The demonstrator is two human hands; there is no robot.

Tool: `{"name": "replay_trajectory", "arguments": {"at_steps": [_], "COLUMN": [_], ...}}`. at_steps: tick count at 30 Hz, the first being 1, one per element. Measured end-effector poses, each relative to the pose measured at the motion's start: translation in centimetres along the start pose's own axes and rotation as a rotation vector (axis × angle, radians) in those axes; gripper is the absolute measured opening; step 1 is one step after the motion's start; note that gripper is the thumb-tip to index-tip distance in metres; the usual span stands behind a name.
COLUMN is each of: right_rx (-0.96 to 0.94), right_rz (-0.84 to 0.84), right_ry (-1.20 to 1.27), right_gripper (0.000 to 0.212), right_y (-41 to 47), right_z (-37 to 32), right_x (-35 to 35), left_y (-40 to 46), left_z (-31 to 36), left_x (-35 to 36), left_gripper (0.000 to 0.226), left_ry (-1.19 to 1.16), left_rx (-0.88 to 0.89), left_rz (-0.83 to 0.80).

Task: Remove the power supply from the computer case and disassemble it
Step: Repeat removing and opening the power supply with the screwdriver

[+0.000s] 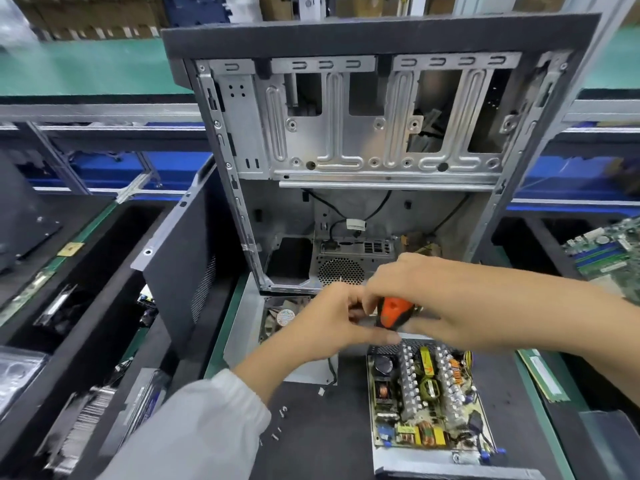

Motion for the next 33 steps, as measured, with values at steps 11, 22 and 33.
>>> {"name": "replay_trajectory", "arguments": {"at_steps": [11,22,33], "right_rx": [0.12,0.151,0.258], "right_rz": [-0.107,0.09,0.118], "right_ry": [-0.166,-0.628,-0.483], "right_gripper": [0.017,0.038,0.051], "right_y": [0.6,2.4,0.9], "right_z": [0.7,-0.1,1.0], "right_x": [0.6,-0.1,-0.5], "left_y": [-0.1,1.8,1.7], "left_z": [-1.0,-0.6,-1.2], "left_x": [0.5,1.3,0.9], "left_gripper": [0.03,0.03,0.027], "left_ry": [-0.025,0.096,0.022], "left_rx": [0.031,-0.021,0.011], "left_rz": [-0.088,-0.136,-0.103]}}
Point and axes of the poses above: each hand's wrist, its own y-axis towards the middle knuckle, its own x-axis out of the palm, z = x × y, the point moved 9 cm from there along y, towards the middle knuckle, and after that the axes turned 14 degrees about y, right-handed, at the moved point
